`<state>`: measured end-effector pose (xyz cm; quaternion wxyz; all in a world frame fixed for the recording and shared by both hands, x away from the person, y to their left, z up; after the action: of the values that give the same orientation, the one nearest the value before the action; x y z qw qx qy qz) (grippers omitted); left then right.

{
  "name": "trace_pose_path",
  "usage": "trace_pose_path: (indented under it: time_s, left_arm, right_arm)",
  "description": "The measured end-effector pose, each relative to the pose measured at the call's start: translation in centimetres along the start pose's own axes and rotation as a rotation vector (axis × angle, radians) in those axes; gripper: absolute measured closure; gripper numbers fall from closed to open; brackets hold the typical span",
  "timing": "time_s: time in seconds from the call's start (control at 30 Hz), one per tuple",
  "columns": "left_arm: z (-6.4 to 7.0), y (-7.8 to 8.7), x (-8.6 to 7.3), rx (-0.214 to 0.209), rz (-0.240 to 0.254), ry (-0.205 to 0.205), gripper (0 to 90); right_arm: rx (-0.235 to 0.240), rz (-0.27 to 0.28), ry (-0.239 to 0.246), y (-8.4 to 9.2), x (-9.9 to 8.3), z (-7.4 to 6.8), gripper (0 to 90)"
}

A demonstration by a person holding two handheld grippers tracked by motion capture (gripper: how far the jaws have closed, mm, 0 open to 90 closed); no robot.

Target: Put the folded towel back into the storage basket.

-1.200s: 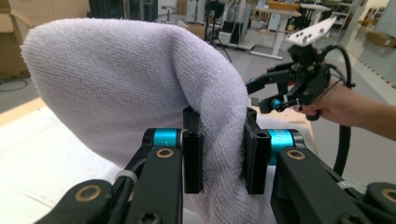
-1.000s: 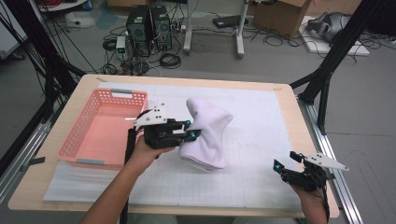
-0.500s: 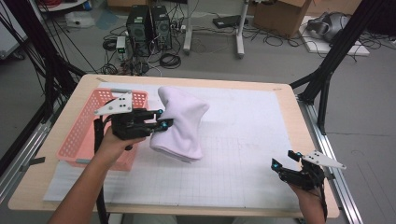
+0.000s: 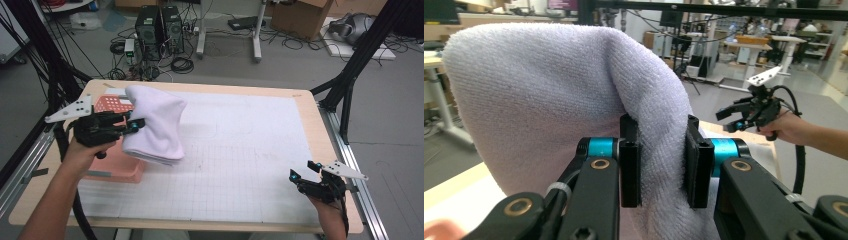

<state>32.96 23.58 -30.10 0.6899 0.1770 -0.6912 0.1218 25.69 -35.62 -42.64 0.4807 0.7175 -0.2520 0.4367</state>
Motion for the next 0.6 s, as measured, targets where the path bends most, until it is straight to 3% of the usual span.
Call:
trace_pose_path:
  time_s: [0.27,0.4,0.43,0.5,0.57,0.6]
  left_arm:
    - [-2.7,3.9,-1.2,0.062,-0.042,0.045,73.5]
    - [-4.0,5.2,-2.6,0.1,-0.07,0.11,72.8]
    - [-4.0,5.2,-2.6,0.1,-0.07,0.11,72.5]
    - [-5.1,5.9,-3.9,0.143,-0.125,0.183,71.6]
    - [-5.5,6.2,-4.4,0.161,-0.152,0.207,70.8]
    - [-6.2,6.6,-5.4,0.213,-0.211,0.258,69.8]
  right_arm:
    - [-0.005,-0.008,0.013,-0.2,0.0,-0.3,21.3]
    - [-0.008,-0.013,0.013,-0.3,0.0,-0.4,21.3]
    - [-0.008,-0.015,0.013,-0.3,0.0,-0.4,21.3]
    - [-0.008,-0.016,0.014,-0.4,-0.1,-0.4,21.3]
    - [-0.009,-0.015,0.014,-0.4,-0.1,-0.4,21.3]
    - [-0.009,-0.015,0.013,-0.4,-0.1,-0.5,21.3]
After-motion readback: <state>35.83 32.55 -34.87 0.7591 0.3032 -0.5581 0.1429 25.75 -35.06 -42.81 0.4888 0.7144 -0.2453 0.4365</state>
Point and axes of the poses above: each handheld gripper's, and its own axes: y roughly backward along the jaws, x roughly out of its top, z roughly to its right, the point moved 2 cm from there along -y, roughly forward along the jaws, and after that the axes turned 5 degrees about -y, right-handed, at the moved point
